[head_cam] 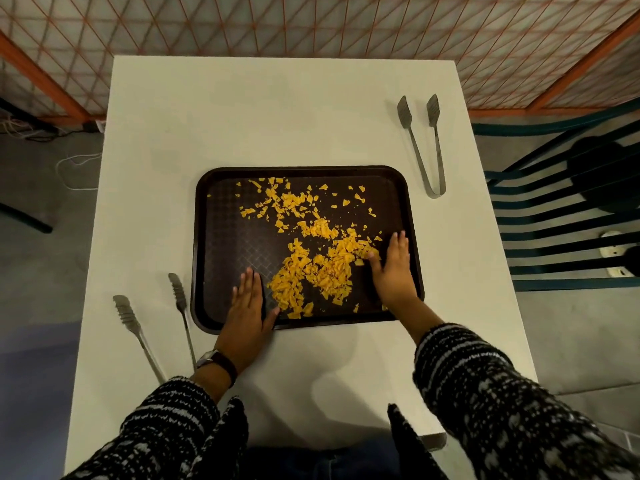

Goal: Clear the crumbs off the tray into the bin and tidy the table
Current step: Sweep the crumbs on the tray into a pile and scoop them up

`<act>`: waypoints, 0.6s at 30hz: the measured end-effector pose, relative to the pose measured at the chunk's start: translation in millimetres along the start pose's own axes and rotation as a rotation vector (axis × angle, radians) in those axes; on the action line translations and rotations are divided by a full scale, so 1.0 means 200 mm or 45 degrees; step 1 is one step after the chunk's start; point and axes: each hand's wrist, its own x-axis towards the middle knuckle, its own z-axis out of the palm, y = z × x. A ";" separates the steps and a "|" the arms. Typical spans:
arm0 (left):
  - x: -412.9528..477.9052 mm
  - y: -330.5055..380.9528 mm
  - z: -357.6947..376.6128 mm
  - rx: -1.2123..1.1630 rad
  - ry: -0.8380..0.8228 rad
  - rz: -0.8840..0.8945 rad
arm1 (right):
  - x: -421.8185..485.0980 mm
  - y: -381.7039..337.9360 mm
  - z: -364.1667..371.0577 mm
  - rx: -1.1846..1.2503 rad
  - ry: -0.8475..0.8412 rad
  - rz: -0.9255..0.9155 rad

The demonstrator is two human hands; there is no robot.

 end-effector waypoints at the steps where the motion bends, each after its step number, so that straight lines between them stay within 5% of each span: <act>1: 0.00 0.00 0.00 0.008 -0.002 -0.002 | 0.01 0.00 0.01 -0.044 -0.014 -0.006; 9: 0.01 -0.01 0.01 0.020 -0.004 -0.001 | -0.21 -0.16 0.21 0.069 -0.285 -0.372; 18: 0.01 -0.02 0.02 0.064 0.005 -0.001 | 0.12 -0.09 0.03 -0.076 -0.010 -0.065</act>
